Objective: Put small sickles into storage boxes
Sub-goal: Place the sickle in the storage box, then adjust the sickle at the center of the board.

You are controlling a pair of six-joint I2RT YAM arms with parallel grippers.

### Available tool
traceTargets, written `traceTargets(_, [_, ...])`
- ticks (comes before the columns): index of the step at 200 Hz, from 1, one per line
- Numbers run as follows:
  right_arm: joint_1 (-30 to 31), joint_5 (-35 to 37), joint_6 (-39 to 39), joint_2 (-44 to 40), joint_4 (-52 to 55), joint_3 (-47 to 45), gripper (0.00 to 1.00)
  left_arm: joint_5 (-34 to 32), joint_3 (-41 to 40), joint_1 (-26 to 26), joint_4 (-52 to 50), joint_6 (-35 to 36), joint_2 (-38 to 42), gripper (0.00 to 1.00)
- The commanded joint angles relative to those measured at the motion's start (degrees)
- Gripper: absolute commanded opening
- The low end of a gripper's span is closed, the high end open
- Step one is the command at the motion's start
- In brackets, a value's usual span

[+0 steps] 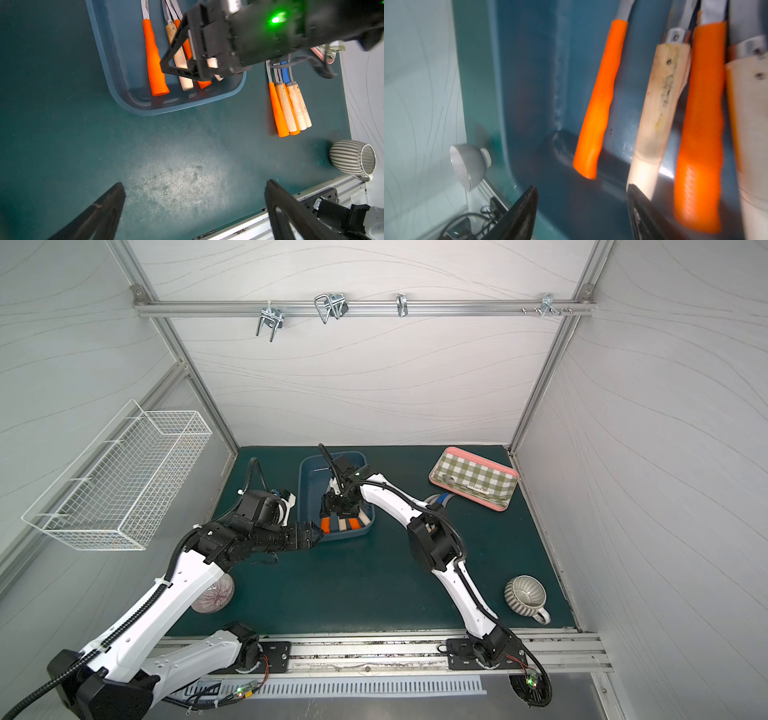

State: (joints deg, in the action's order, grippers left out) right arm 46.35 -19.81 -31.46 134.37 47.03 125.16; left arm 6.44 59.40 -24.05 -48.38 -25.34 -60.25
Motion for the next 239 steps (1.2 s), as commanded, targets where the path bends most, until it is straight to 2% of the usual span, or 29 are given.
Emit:
traceTargets(1, [-0.76,-0.08,1.77,-6.65,1.31,-2.76,0.79,-0.41,3.07,-0.35,-1.73,-2.28,-0.75,0.99])
traceTargets(43, [-1.33,2.10,3.28,-14.96,1.41,-11.50,0.99,-4.02,4.73,-3.76,-3.96,-5.61,-2.44,0.99])
traceTargets(73, [-1.72,4.41,4.12,-21.78,1.67,-19.21,0.99,-8.67,6.38,-9.26,-5.75,-8.88,-4.71,0.99])
traceTargets(161, [-4.37,11.04,2.58,-44.04,3.52,-42.55,0.99,-14.02,6.30,-19.22,-6.83,-20.20,-9.51,0.96])
traceTargets(198, [-5.95,14.42,2.63,-53.27,7.62,-49.22,0.99,-15.95,6.58,-23.31,-5.48,-25.71,-13.61,0.93])
traceTargets(239, [-7.81,15.95,1.99,-63.54,11.93,-55.45,0.99,-18.07,10.48,-26.86,-5.89,-30.04,-20.50,0.88])
